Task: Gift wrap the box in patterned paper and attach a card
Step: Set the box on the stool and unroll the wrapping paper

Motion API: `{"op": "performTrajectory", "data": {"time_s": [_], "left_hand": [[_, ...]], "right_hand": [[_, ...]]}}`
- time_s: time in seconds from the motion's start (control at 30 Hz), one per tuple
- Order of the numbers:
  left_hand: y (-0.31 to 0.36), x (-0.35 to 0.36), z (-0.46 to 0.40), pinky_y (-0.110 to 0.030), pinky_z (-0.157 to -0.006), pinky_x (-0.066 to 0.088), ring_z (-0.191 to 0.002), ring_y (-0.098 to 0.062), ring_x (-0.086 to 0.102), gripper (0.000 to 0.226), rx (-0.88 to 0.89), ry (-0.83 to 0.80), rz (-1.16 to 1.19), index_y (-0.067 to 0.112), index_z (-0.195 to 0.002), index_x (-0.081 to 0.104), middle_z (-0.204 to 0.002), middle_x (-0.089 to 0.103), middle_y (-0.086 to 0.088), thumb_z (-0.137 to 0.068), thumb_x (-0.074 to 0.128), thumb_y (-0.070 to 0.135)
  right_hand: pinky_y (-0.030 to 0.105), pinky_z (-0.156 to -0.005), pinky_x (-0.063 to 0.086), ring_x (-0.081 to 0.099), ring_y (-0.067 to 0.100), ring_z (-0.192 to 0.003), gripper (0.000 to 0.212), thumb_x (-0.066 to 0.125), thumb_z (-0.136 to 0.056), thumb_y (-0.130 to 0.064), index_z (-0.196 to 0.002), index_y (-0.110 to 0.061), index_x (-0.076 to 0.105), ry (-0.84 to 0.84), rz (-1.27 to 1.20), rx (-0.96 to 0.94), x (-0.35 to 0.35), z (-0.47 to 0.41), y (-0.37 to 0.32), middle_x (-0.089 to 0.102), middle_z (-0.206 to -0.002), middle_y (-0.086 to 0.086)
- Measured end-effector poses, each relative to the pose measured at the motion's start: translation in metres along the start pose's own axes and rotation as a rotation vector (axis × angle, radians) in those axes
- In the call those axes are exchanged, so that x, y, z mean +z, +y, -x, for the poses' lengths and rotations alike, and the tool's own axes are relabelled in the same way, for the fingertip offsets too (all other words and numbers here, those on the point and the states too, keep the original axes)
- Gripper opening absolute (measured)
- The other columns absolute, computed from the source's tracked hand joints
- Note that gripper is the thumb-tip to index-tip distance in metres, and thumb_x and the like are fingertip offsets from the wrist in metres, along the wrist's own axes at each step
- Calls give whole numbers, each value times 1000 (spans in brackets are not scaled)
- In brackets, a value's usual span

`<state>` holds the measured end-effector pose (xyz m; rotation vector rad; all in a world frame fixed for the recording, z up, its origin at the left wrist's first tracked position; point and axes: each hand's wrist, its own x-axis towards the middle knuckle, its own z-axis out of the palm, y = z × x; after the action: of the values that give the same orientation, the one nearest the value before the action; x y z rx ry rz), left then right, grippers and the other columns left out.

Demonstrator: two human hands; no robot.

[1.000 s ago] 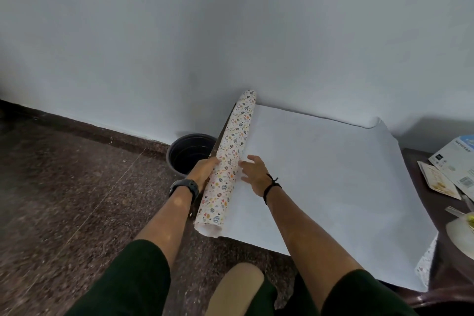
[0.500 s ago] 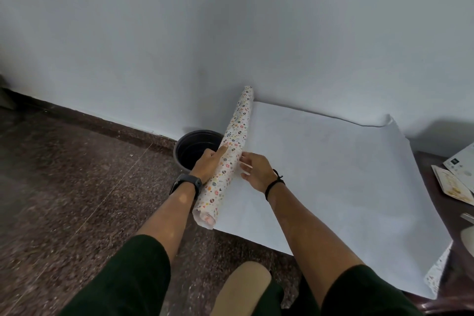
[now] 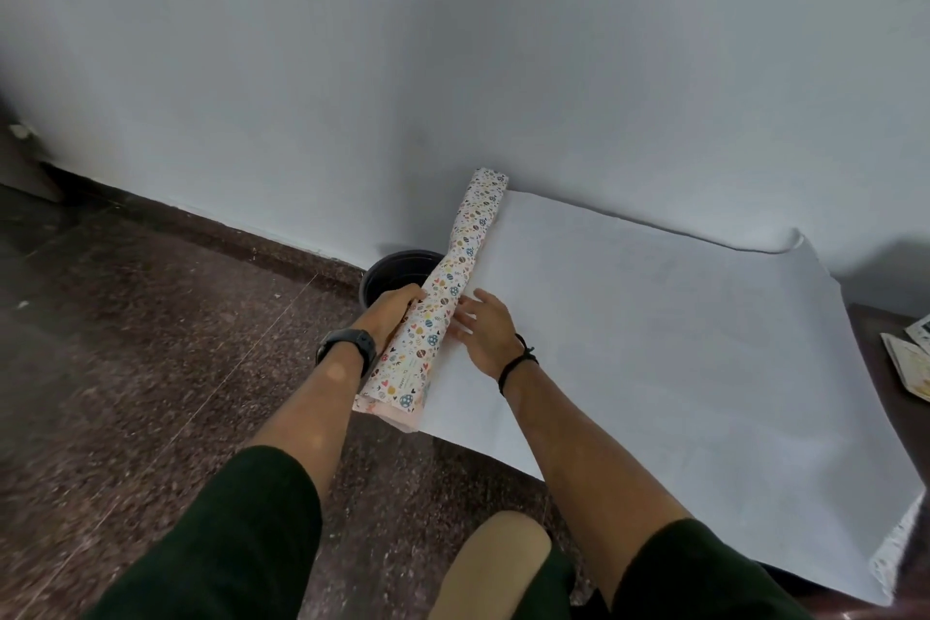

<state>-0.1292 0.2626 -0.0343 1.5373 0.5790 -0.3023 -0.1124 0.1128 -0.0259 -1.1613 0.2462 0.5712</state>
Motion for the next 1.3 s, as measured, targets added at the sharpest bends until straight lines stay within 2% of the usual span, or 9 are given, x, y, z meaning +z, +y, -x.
{"op": "performTrajectory", "data": {"time_s": [0.2, 0.37, 0.53, 0.7, 0.83, 0.93, 1.03, 1.17, 1.3], "left_hand": [[-2, -6, 3, -30, -69, 46, -76, -21, 59, 19, -25, 36, 58, 9, -95, 63, -86, 64, -6, -94, 47, 20], [-4, -7, 5, -31, -71, 46, -78, -20, 59, 19, 29, 21, 47, 11, -89, 61, -86, 63, -6, -97, 44, 14], [-5, -7, 3, -35, -83, 46, -84, -21, 55, 17, 93, 99, -58, 15, -82, 57, -90, 58, -6, -95, 47, 10], [7, 11, 11, -26, -58, 37, -67, -15, 46, 15, 308, 238, -356, 19, -108, 42, -83, 50, -1, -94, 46, 19], [13, 25, 14, -28, -65, 34, -83, -18, 48, 39, 369, 220, -534, 13, -111, 44, -97, 47, -2, -92, 52, 46], [13, 27, 15, -27, -78, 34, -95, -16, 44, 50, 363, 256, -536, 13, -118, 45, -111, 42, -2, -86, 60, 49], [13, 22, 15, -26, -76, 34, -92, -15, 43, 39, 387, 276, -534, 12, -112, 51, -110, 46, -6, -86, 64, 38], [15, 13, 20, -32, -74, 47, -84, -20, 57, 22, 399, 278, -409, 10, -99, 61, -95, 63, -8, -88, 61, 30], [21, 7, 25, -29, -68, 45, -76, -17, 55, 21, 381, 279, -307, 8, -99, 61, -86, 61, -3, -93, 53, 28]], "right_hand": [[29, -70, 53, 57, 24, -99, 41, 39, -92, 8, -126, -10, 52, 24, 165, 19, 7, -2, 1, 58, -119, 13], [36, -84, 49, 56, 19, -86, 33, 47, -92, 0, -124, -10, 49, 33, 242, 85, 10, -6, -1, 59, -99, 8], [39, -93, 46, 49, 17, -95, 32, 45, -94, -2, -124, -4, 55, 77, 435, 1, 12, -6, -2, 56, -89, -1], [43, -103, 43, 47, 21, -118, 44, 46, -93, -11, -134, -27, 48, 86, 501, -68, 17, -8, 2, 48, -135, 3], [43, -100, 43, 46, 19, -113, 52, 34, -95, -3, -138, -31, 42, 68, 404, -113, 18, -3, -4, 46, -123, -1], [44, -92, 43, 43, 23, -122, 55, 30, -96, 1, -138, -33, 43, 45, 395, -144, 16, -1, -10, 42, -134, 3], [44, -87, 41, 37, 26, -129, 56, 30, -97, 2, -137, -34, 44, 18, 436, -146, 14, 1, -12, 35, -146, 6], [38, -84, 43, 42, 20, -115, 51, 34, -99, -5, -141, -33, 39, -43, 530, -163, 16, 1, -11, 35, -146, 6], [42, -99, 44, 43, 29, -128, 60, 58, -92, -28, -144, -34, 30, -37, 700, -167, 23, -1, -6, 37, -145, 10]]}}
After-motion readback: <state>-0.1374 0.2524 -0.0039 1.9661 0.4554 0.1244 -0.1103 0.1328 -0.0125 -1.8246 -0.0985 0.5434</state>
